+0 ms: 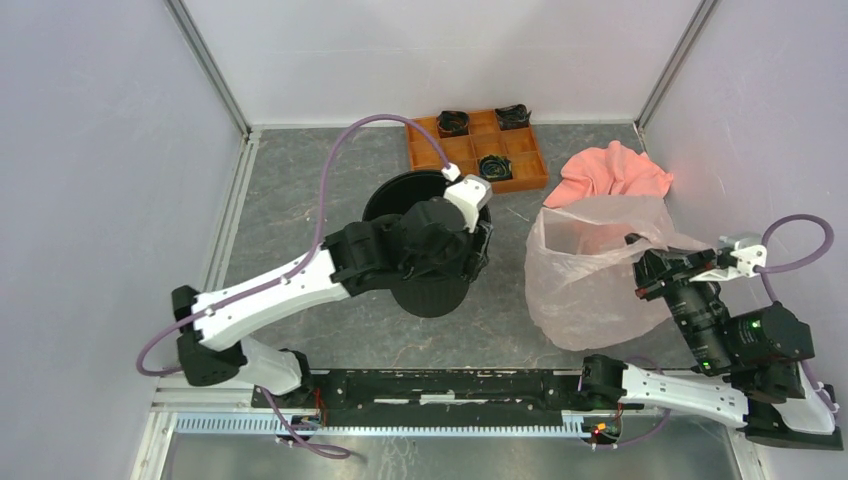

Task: Put the trash bags into the trash bin

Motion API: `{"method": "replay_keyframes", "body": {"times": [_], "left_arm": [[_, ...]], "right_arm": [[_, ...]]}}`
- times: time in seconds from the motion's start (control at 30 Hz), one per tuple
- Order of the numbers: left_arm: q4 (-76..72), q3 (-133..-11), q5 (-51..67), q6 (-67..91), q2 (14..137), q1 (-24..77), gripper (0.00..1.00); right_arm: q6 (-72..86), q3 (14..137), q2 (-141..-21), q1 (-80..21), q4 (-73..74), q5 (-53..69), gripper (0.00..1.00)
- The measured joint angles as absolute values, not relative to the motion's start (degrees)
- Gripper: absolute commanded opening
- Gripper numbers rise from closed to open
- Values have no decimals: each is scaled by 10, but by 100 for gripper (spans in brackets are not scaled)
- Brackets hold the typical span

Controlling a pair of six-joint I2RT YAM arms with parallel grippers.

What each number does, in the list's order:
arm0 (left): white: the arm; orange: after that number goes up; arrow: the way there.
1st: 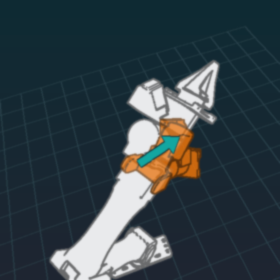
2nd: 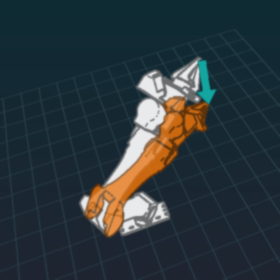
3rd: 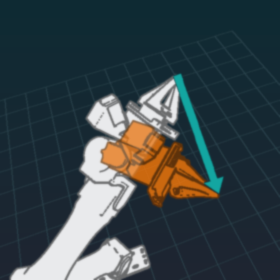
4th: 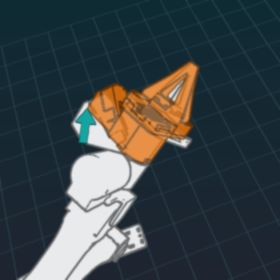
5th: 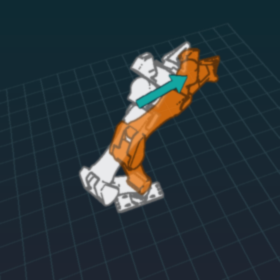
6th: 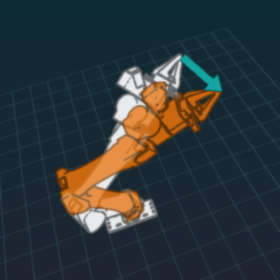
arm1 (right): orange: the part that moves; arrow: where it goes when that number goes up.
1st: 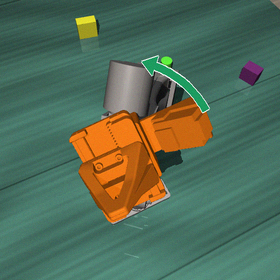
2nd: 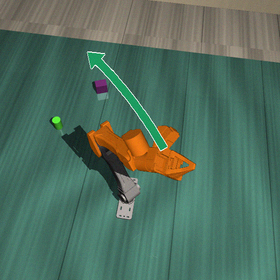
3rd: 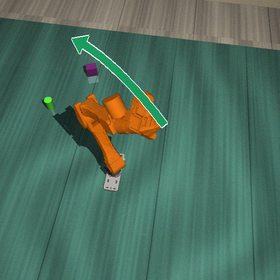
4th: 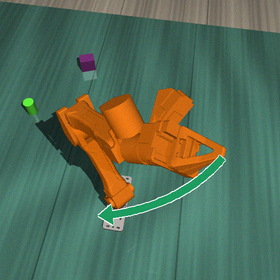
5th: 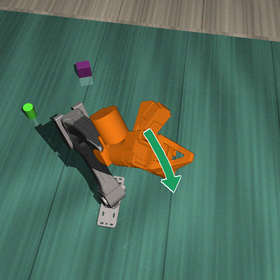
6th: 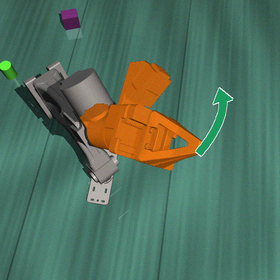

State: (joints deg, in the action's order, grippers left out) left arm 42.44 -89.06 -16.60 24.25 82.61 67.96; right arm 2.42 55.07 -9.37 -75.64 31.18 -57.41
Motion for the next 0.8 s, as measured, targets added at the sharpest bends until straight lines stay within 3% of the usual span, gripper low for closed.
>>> {"method": "replay_keyframes", "body": {"times": [0.17,0.2,0.53,0.8], "left_arm": [[382,-834,-158,251,727,680,98],[371,-816,-158,252,696,680,100],[332,-685,-186,316,409,680,100],[354,-622,-194,360,319,680,100]], "right_arm": [[-40,592,-175,-756,249,-542,0],[-58,611,-201,-756,230,-534,1],[-182,929,-528,-756,60,-374,1],[-265,1027,-671,-756,-51,-135,0]]}}
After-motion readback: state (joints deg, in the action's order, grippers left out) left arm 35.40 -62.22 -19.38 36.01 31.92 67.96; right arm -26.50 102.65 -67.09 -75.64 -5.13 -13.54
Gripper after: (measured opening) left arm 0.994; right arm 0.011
